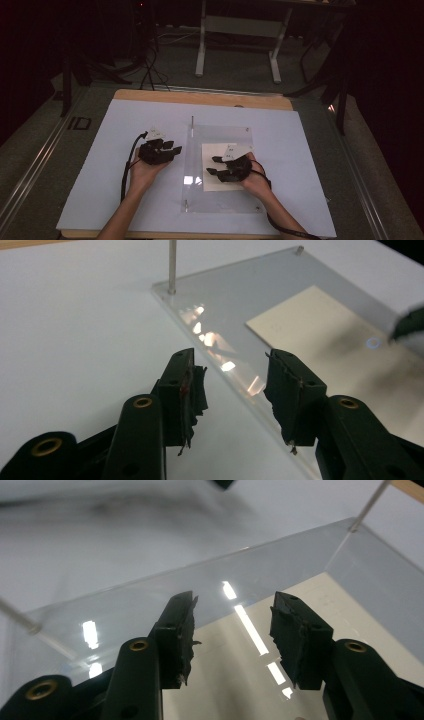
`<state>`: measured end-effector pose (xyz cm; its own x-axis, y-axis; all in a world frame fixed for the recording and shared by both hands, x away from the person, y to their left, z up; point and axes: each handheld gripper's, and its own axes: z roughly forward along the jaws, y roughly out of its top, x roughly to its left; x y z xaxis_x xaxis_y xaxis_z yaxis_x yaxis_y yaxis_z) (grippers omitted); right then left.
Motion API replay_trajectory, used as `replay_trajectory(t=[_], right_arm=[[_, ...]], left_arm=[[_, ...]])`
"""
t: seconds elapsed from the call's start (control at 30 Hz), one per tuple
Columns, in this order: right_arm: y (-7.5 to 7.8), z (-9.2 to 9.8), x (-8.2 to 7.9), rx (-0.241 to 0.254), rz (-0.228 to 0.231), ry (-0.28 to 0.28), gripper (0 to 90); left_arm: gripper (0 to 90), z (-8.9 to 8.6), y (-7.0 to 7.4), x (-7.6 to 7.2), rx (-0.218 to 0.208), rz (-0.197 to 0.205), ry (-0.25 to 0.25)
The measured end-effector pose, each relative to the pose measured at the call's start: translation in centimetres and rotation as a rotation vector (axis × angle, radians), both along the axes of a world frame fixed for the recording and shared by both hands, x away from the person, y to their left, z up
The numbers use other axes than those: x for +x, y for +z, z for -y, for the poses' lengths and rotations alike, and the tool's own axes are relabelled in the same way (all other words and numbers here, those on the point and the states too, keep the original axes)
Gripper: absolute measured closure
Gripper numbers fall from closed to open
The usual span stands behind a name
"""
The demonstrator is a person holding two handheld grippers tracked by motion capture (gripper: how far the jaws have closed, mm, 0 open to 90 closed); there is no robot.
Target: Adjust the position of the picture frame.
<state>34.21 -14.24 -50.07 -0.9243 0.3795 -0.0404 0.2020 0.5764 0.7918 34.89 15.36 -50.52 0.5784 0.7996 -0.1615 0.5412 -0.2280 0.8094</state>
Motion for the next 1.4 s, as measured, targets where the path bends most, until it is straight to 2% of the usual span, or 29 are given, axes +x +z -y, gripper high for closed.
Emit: replay_trajectory(t=[0.2, 0.23, 0.33, 0.47, 0.6, 0.77, 0.87, 0.97, 1.0, 1.1, 1.2, 1.23, 1.3, 1.4], right_arm=[[0.3, -0.3, 1.3, 0.007, 0.011, -0.023, 51.5], [0.4, -0.5, 1.9, 0.005, 0.022, -0.032, 51.5], [0.5, -0.6, 2.5, 0.003, 0.028, -0.043, 51.5], [0.7, -0.9, 3.8, 0.009, 0.03, -0.074, 51.5], [0.8, -1.1, 4.4, 0.007, 0.032, -0.084, 51.5], [0.7, -1.5, 5.7, 0.012, 0.031, -0.108, 51.5], [0.5, -1.6, 6.4, 0.019, 0.025, -0.128, 51.3], [0.4, -1.7, 6.9, 0.028, 0.015, -0.141, 51.2], [0.4, -1.7, 7.1, 0.026, 0.015, -0.147, 51.2], [0.2, -1.9, 7.7, 0.032, 0.01, -0.165, 51.1], [0.2, -2.0, 7.8, 0.038, 0.008, -0.17, 51.0], [0.2, -2.0, 7.8, 0.038, 0.008, -0.17, 50.9], [0.1, -2.1, 8.0, 0.039, 0.004, -0.176, 50.8], [0.2, -2.2, 8.1, 0.045, 0.006, -0.179, 50.7]], left_arm=[[53.0, -0.4, -0.4, -1.5, -0.004, 0.011, -0.043], [52.5, -0.6, -0.5, -2.3, -0.002, 0.005, -0.053], [52.2, -0.8, -0.5, -3.0, -0.008, 0.007, -0.057], [51.9, -0.8, -0.4, -4.7, -0.005, 0.014, -0.08], [51.4, -0.5, -0.4, -5.7, 0.015, 0.018, -0.097], [51.0, -0.6, -0.6, -6.8, 0.016, 0.014, -0.11], [51.5, -0.8, -0.8, -7.3, 0.001, 0.009, -0.124], [52.6, -0.8, -1.1, -7.8, -0.006, 0.012, -0.148], [52.6, -0.6, -1.4, -8.3, 0.016, 0.014, -0.183], [51.3, -0.5, -1.5, -9.1, 0.013, 0.021, -0.216], [51.2, -0.4, -1.5, -9.4, 0.022, 0.022, -0.219], [51.2, -0.2, -1.7, -10.4, 0.035, 0.027, -0.216], [51.2, -0.1, -1.9, -11.0, 0.025, 0.026, -0.217], [51.3, -0.1, -2.1, -12.2, 0.046, 0.048, -0.214]])
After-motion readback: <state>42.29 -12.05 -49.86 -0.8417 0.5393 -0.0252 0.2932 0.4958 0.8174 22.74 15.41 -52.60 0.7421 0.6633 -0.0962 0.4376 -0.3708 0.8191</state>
